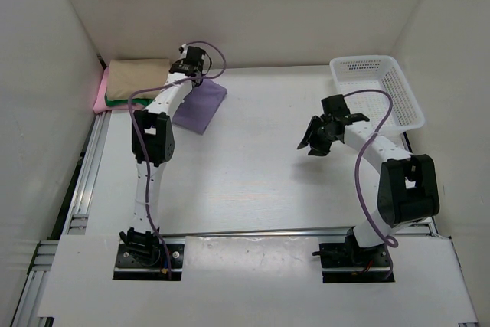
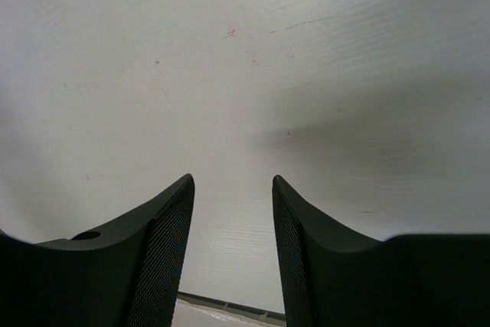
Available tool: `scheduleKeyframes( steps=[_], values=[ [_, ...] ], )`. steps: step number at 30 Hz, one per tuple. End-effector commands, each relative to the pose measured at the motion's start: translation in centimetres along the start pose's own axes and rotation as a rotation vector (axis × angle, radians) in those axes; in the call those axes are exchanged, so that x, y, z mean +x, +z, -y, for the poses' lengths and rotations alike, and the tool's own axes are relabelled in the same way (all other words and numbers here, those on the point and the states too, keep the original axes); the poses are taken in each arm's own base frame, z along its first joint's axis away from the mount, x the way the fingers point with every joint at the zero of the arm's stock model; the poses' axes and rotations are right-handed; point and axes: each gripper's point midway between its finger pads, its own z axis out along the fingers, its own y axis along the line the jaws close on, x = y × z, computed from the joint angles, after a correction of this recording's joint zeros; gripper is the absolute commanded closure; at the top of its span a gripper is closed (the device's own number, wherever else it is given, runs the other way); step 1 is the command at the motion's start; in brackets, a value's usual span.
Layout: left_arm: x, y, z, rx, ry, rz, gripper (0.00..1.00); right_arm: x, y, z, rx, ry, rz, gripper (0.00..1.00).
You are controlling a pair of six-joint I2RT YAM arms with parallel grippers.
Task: Fold and stack the t-shirts
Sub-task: Put the neatly folded tshirt into the corner of the board with the left arm
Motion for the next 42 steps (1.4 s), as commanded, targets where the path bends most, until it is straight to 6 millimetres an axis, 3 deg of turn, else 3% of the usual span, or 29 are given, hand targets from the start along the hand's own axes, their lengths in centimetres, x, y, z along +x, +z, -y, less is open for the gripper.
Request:
scheduleKeyframes(
  steps=[1,5,11,16,24,28,32,36,37,40,42],
  values=[
    [-4.8,-2.1,-3.6,-0.127,-0.130,0.134,0.90,-0.5,-1.4,0.3,0.012,-0.020,0.043,0.50],
    [-6.6,-2.9,-4.5,-0.136,-0.181,0.184,0.90,-0.4,-1.5,0.6,0.021,-0.030,0.049,0.50],
    [-7.8,-3.3,-6.6,-0.159,-0.230,0.209,0.90,-0.3,-1.7,1.2,0.030,-0.022,0.060,0.50],
    [-9.1,-4.4,-9.8,-0.163,-0.293,0.245,0.90,0.2,-1.6,1.7,0.042,-0.028,0.044,0.50],
    [-8.8,-2.8,-14.5,-0.196,-0.360,0.236,0.90,0.8,-1.5,2.4,0.066,-0.042,0.025,0.49],
    [-9.9,-4.4,-17.2,-0.194,-0.409,0.277,0.90,0.7,-1.5,2.5,0.074,-0.042,0.031,0.49],
    [-9.7,-4.8,-19.2,-0.191,-0.430,0.281,0.90,0.7,-1.5,2.5,0.074,-0.042,0.031,0.49],
    [-9.2,-3.2,-20.3,-0.199,-0.445,0.267,0.90,0.8,-1.2,2.7,0.086,-0.049,0.014,0.49],
    [-9.2,-3.1,-21.6,-0.215,-0.463,0.272,0.90,0.8,-0.9,3.1,0.101,-0.057,0.010,0.49],
    [-7.9,-0.5,-21.7,-0.198,-0.455,0.233,0.90,0.3,-0.8,3.1,0.110,-0.047,0.005,0.49],
    [-5.9,1.9,-19.6,-0.132,-0.410,0.174,0.90,0.2,-0.7,3.1,0.115,-0.056,-0.003,0.49]
  ],
)
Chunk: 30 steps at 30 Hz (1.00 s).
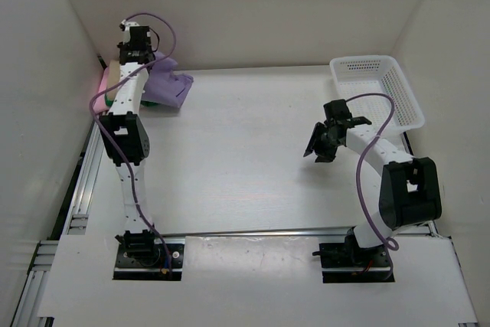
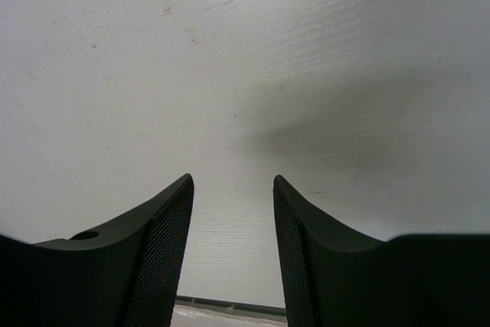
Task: Fold and stack the t-shirts
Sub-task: Put the neatly folded tshirt into the corner of the board with the left arm
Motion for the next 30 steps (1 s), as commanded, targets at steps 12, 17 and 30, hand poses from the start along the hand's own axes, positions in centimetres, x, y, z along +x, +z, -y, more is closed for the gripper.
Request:
scheduleKeyframes(
  steps=[12,17,30],
  values=[
    [3.7,8.4,-2.3,-0.132,-0.047,-0.042,0.00,-1.5,0.2,-0.2,0.033,-0.019,-0.026,0.49],
    [1.8,5.5,-4.2,-0.115,-0.064,-0.021,0.00,-1.1,0.4,-0.1,0.030,-0.018,-0.038,0.49],
    [-0.7,-9.2,6.4,0.230,0.055,0.083,0.00,0.1,1.6,-2.5,-0.024,-0.052,-0.068,0.49]
  ],
)
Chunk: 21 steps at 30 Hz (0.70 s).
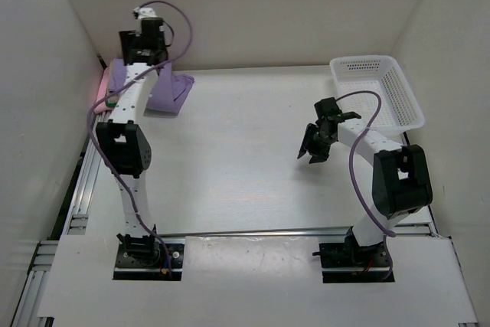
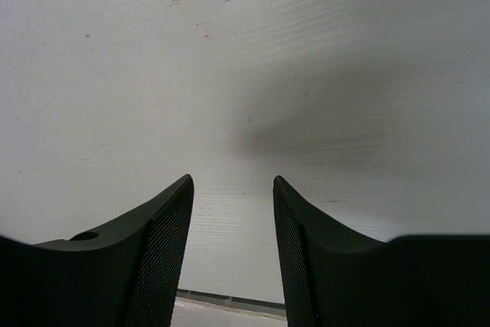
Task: Fold and stack the t-shirts
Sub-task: Put the neatly folded tshirt into the corner of the board with the left arm
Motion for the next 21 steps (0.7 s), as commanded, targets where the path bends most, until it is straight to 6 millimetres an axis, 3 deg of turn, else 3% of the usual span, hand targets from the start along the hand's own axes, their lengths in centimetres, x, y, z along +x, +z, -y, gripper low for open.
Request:
scheduleKeyframes(
  steps=[1,2,3,4,5,6,7,10,11,17,21],
  values=[
    [3.2,-2.6,8.1,0.160,0.107,-0.035,0.00,-1.1,-0.2,-1.6,-0.048,-0.011,0.029,0.49],
    [5.5,-0.8,9.9,0.141,0.144,-0.070,0.00,-1.1,-0.2,-1.6,-0.048,-0.011,0.030,0.49],
    [3.1,-0.3,10.3,0.126,0.101,-0.018,0.00,-1.1,-0.2,-1.6,-0.048,-0.011,0.030,0.49],
    [2.6,0.6,11.0,0.110,0.087,-0.002,0.00,-0.8,0.0,-1.3,-0.043,-0.010,0.022,0.49],
    [5.0,3.0,12.9,0.097,0.109,-0.026,0.00,-0.8,0.0,-1.3,-0.043,-0.010,0.022,0.49],
    [4.5,3.7,13.6,0.097,0.092,-0.007,0.00,-0.7,0.3,-1.2,-0.038,-0.008,0.014,0.49],
    [1.7,3.7,13.9,0.101,0.023,0.070,0.00,-0.7,0.3,-1.2,-0.038,-0.008,0.014,0.49],
    [4.1,5.5,16.1,0.100,0.016,0.085,0.00,-0.5,0.8,-1.0,-0.026,-0.005,-0.003,0.49],
    [2.9,5.5,16.2,0.102,-0.032,0.137,0.00,-0.5,0.9,-1.0,-0.026,-0.005,-0.003,0.49],
    [1.7,6.7,16.0,0.025,-0.118,0.218,0.00,-0.1,2.3,-0.4,-0.008,0.000,-0.030,0.49],
    [5.1,7.3,16.8,0.005,-0.067,0.168,0.00,0.7,3.0,0.0,0.001,0.005,-0.061,0.49]
  ],
)
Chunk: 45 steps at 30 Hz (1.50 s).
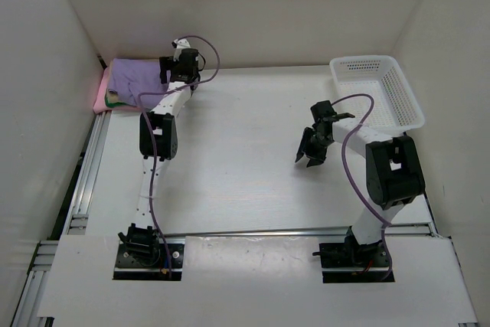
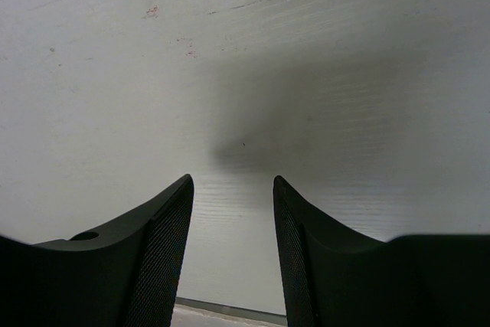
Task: Fold and stack the t-shirts
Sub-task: Put the neatly folded tshirt into the corner of the board with the left arm
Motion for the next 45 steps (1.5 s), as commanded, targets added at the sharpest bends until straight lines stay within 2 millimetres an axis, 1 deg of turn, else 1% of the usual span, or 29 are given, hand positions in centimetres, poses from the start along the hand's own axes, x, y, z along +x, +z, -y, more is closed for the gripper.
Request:
scheduleKeyframes(
  steps=[1,2,4,5,8,10,11,14,15,17,18,19,20,22,23,26,27,28,29,32,33,34,35,36,38,39,42,44,45],
  values=[
    [-5.9,-2.2,-1.9,-0.047,-0.104,0.109,0.00,0.0,0.5,-0.3,-0.015,-0.002,-0.004,0.49],
    [-6.1,-2.2,-1.9,-0.047,-0.110,0.116,0.00,0.1,0.8,-0.2,-0.009,0.000,-0.012,0.49],
    [-4.6,-1.3,-1.7,-0.044,-0.095,0.096,0.00,0.0,0.8,-0.2,-0.005,-0.008,-0.019,0.49],
    [-4.9,-1.2,-1.6,-0.044,-0.103,0.104,0.00,-0.3,0.9,-0.4,-0.007,-0.009,-0.015,0.49],
    [-2.7,0.2,-1.9,-0.050,-0.079,0.069,0.00,-0.7,0.7,-0.5,-0.004,-0.011,0.000,0.49],
    [-1.7,0.2,-1.4,-0.021,-0.059,0.049,0.00,-1.0,0.8,-0.4,0.005,-0.011,0.006,0.49],
    [-2.2,0.4,-2.2,-0.031,-0.069,0.053,0.00,-1.0,0.8,-0.4,0.005,-0.011,0.006,0.49],
    [-3.7,1.4,-2.6,-0.061,-0.113,0.094,0.00,-1.0,0.8,-0.4,0.005,-0.011,0.006,0.49],
    [-3.9,1.9,-3.5,-0.085,-0.129,0.103,0.00,-1.0,0.8,-0.4,0.005,-0.011,0.006,0.49],
    [-4.1,1.9,-3.5,-0.085,-0.137,0.111,0.00,-0.7,1.0,-0.2,0.010,-0.009,-0.002,0.49],
    [-3.3,2.0,-3.4,-0.085,-0.125,0.098,0.00,-0.7,1.0,-0.2,0.010,-0.009,-0.002,0.49],
    [-2.8,2.4,-3.8,-0.093,-0.124,0.092,0.03,-0.7,1.0,-0.2,0.010,-0.009,-0.002,0.49],
    [-3.0,2.3,-3.8,-0.084,-0.124,0.092,0.08,-0.7,1.0,-0.2,0.010,-0.009,-0.002,0.49],
    [-3.0,2.3,-3.8,-0.084,-0.124,0.092,0.26,-0.7,1.3,0.0,0.023,-0.008,-0.004,0.49],
    [-2.6,2.3,-3.6,-0.075,-0.116,0.085,0.41,-0.7,1.3,0.0,0.023,-0.008,-0.004,0.49],
    [-2.1,2.3,-3.3,-0.055,-0.104,0.073,0.59,-0.7,1.3,0.1,0.023,-0.017,-0.005,0.49],
    [-2.5,2.1,-3.5,-0.055,-0.107,0.077,0.77,-0.7,1.3,0.1,0.023,-0.017,-0.005,0.49],
    [-2.6,1.9,-3.6,-0.055,-0.107,0.077,0.87,-0.7,1.3,0.1,0.023,-0.017,-0.005,0.49],
    [-2.6,1.8,-3.7,-0.055,-0.104,0.073,0.90,-0.5,1.2,0.2,0.028,-0.016,-0.012,0.49],
    [-5.8,0.1,-4.9,-0.034,-0.133,0.109,0.90,-0.5,1.2,0.2,0.028,-0.016,-0.012,0.49],
    [-6.8,-0.7,-4.5,-0.023,-0.140,0.124,0.90,-0.3,1.3,0.0,0.026,-0.025,-0.015,0.49],
    [-7.1,-1.0,-4.7,-0.023,-0.142,0.126,0.90,-0.3,1.3,0.0,0.026,-0.025,-0.015,0.49],
    [-7.8,-1.7,-4.1,-0.002,-0.145,0.138,0.90,0.0,1.4,0.2,0.031,-0.023,-0.022,0.49],
    [-9.1,-2.3,-4.7,-0.002,-0.160,0.155,0.90,0.0,1.4,0.2,0.031,-0.023,-0.022,0.49],
    [-9.7,-3.2,-4.5,0.008,-0.161,0.163,0.90,0.1,1.2,-0.1,0.025,-0.033,-0.017,0.49],
    [-10.8,-3.9,-5.0,0.017,-0.171,0.176,0.90,0.4,1.3,0.1,0.030,-0.032,-0.025,0.49],
    [-11.7,-5.4,-4.2,0.047,-0.171,0.189,0.90,0.5,1.4,0.4,0.037,-0.032,-0.018,0.49],
    [-11.9,-5.6,-4.5,0.047,-0.173,0.192,0.90,0.7,1.2,0.7,0.046,-0.033,-0.012,0.49],
    [-12.1,-6.2,-4.0,0.065,-0.170,0.194,0.90,0.9,1.1,0.8,0.045,-0.033,-0.011,0.49]
  ],
)
